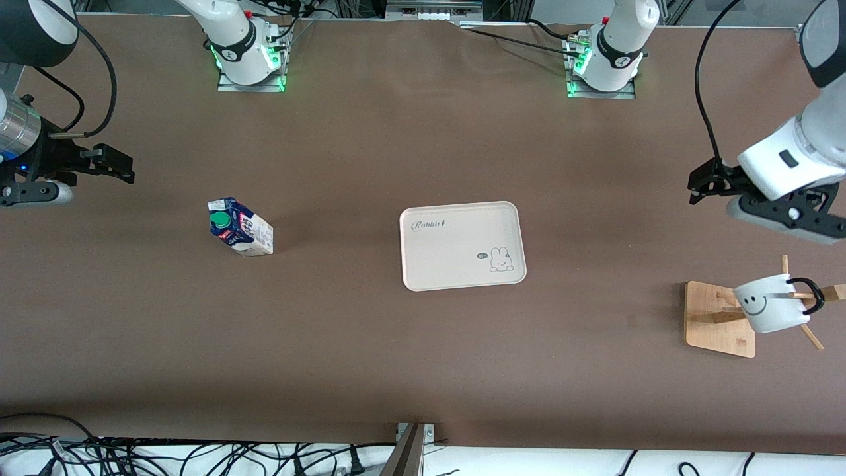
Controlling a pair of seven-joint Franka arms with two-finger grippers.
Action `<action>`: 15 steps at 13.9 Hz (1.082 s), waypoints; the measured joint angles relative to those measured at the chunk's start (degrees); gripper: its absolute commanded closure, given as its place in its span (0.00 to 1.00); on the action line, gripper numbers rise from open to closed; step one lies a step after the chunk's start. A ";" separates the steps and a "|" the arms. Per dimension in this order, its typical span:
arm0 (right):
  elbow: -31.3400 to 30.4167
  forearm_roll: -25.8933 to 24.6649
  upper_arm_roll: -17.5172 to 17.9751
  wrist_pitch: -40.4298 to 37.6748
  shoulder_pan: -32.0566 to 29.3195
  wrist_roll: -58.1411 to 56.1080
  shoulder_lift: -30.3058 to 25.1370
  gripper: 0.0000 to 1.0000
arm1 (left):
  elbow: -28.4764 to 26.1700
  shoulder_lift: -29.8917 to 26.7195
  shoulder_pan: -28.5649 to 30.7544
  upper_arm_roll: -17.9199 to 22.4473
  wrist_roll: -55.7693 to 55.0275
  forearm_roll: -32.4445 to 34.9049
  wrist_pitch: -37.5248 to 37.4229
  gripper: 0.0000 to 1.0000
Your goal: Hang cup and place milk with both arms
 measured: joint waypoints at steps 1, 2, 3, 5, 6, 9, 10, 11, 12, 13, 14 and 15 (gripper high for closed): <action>0.00 0.00 0.00 0.00 0.00 0.00 0.00 0.00 | -3.48 -2.91 -0.68 1.03 -1.97 -0.14 0.85 0.00; 0.00 0.00 0.00 0.00 0.00 0.00 0.00 0.00 | -6.10 -5.12 -1.00 1.64 -3.94 -0.30 1.48 0.00; 0.00 0.00 0.00 0.00 0.00 0.00 0.00 0.00 | -7.85 -6.58 -1.08 2.07 -5.21 -0.38 1.93 0.00; 0.01 0.00 0.00 0.00 0.00 0.00 0.00 0.00 | -8.95 -7.21 -1.07 2.65 -6.18 -0.39 2.29 0.00; 0.01 0.00 0.00 0.00 0.00 0.00 0.00 0.00 | -8.95 -6.95 -1.07 2.76 -6.43 -0.39 2.59 0.00; 0.01 0.00 0.00 0.00 0.00 0.00 0.00 0.00 | -8.95 -6.49 -1.07 2.76 -6.48 -0.39 2.91 0.00; 0.01 0.00 0.00 0.00 0.00 0.00 0.00 0.00 | -8.95 -6.48 -1.07 2.76 -6.47 -0.39 2.92 0.00; 0.01 0.00 0.00 0.00 0.00 0.00 0.00 0.00 | -8.95 -6.47 -1.07 2.76 -6.41 -0.39 2.92 0.00; 0.01 0.00 0.00 0.00 0.00 0.00 0.00 0.00 | -8.95 -6.46 -1.07 2.75 -6.21 -0.39 2.92 0.00; 0.01 0.00 0.00 0.00 0.00 0.00 0.00 0.00 | -8.95 -6.37 -1.07 2.75 -5.85 -0.39 2.92 0.00; 0.01 0.01 0.00 0.00 0.00 0.00 0.00 0.00 | -8.95 -6.21 -1.07 2.76 -5.65 -0.39 2.92 0.00; 0.01 0.20 0.00 -0.01 0.00 0.00 0.00 0.00 | -8.95 -6.01 -1.07 2.79 -5.60 -0.39 2.91 0.00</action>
